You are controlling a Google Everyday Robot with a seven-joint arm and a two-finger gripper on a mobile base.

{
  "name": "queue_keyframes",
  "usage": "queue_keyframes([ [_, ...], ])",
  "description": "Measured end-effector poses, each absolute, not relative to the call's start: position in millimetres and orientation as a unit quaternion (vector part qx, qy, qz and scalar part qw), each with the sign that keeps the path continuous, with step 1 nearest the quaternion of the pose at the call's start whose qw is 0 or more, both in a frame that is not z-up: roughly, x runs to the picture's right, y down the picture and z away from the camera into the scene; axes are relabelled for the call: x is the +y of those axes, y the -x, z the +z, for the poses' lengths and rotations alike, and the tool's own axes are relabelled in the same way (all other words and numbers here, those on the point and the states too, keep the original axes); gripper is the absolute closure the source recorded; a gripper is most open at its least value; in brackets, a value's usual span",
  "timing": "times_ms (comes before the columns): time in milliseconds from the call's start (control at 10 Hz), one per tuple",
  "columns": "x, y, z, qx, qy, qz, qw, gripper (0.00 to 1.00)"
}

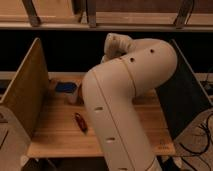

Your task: Drag the ceramic bowl in a circle

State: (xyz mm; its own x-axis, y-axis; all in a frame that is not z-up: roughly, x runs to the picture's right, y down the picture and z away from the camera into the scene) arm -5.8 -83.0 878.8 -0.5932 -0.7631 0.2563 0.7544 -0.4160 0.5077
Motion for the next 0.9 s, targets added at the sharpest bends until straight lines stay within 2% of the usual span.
queue_keyframes([
  [400, -87.1, -1.5, 895.6, -0.278, -0.005, -0.847, 0.453, 0.2],
  [900, -95.5, -16.3, 938.6, -0.183, 0.093, -0.885, 0.417, 0.2],
])
